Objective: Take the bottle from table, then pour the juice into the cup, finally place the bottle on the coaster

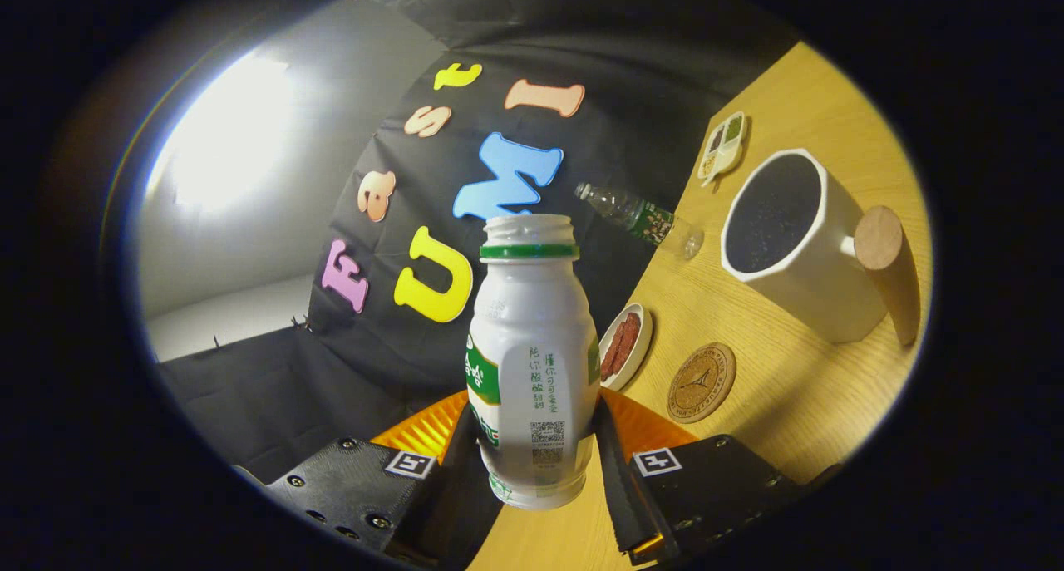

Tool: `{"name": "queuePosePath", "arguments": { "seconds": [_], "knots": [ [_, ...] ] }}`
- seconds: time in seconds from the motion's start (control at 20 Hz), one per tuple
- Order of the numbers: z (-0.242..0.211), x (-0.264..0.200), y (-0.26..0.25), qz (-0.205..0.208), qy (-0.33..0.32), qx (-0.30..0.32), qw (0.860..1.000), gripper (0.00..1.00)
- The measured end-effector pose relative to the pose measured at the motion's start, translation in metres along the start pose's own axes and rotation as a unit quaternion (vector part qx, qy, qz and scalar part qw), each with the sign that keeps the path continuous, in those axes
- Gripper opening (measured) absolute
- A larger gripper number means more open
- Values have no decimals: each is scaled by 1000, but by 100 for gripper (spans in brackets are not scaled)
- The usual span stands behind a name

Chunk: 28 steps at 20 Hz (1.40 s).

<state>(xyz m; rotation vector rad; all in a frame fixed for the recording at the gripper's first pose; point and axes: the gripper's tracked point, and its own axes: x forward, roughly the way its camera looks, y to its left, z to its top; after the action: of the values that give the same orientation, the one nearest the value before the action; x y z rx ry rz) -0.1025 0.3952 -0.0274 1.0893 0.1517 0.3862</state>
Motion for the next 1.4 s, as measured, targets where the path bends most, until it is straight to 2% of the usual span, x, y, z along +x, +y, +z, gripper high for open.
{"name": "queuePosePath", "arguments": {
  "seconds": [0.35,0.8,1.4],
  "knots": [
    [18,0,-4,-2,-14,69,998,71],
    [33,-2,3,16,-31,152,988,71],
    [44,-2,12,34,-38,209,976,71]
  ]
}}
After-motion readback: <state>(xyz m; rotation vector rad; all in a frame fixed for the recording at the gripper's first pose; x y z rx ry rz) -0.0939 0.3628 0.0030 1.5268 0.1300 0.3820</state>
